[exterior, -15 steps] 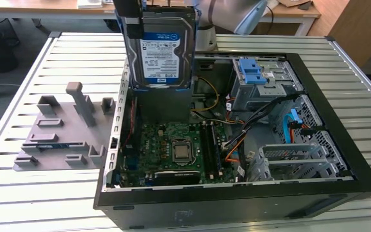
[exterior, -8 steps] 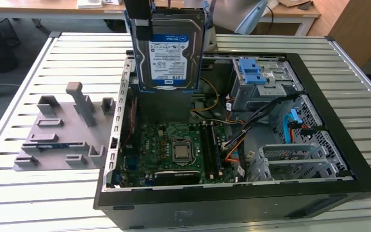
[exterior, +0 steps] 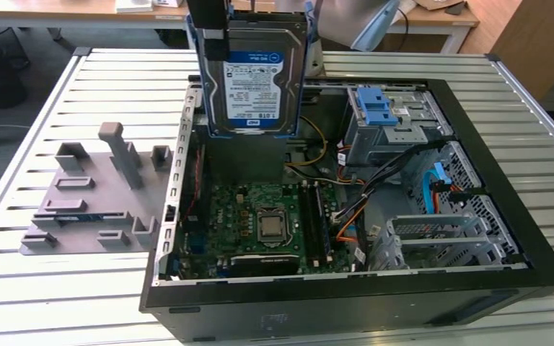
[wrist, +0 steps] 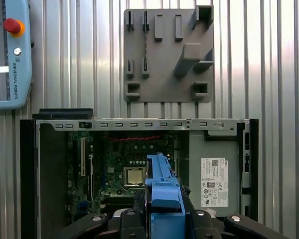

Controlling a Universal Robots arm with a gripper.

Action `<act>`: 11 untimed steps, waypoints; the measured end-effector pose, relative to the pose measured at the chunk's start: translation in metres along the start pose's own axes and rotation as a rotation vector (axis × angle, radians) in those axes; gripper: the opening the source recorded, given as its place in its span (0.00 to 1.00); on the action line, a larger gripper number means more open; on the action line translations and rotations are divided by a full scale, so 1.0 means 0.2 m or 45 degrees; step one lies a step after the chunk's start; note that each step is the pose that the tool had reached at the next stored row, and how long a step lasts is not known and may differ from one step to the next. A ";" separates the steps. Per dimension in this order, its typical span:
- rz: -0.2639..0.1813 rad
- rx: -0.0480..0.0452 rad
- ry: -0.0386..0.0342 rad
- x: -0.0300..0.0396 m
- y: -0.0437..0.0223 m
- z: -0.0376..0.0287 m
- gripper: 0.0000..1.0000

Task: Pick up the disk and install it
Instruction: 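Pick up the disk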

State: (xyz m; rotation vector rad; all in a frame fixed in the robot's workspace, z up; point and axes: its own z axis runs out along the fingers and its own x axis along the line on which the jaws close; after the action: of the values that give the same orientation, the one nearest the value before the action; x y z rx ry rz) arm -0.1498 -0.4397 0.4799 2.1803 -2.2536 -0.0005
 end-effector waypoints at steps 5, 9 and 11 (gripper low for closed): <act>0.000 0.000 -0.0001 0.002 -0.008 0.000 0.36; 0.000 0.000 0.0000 0.003 -0.015 0.000 0.36; 0.000 0.000 -0.0001 0.004 -0.019 0.000 0.36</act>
State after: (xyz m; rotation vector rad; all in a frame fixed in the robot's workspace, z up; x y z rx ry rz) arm -0.1460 -0.4407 0.4799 2.1804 -2.2535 -0.0006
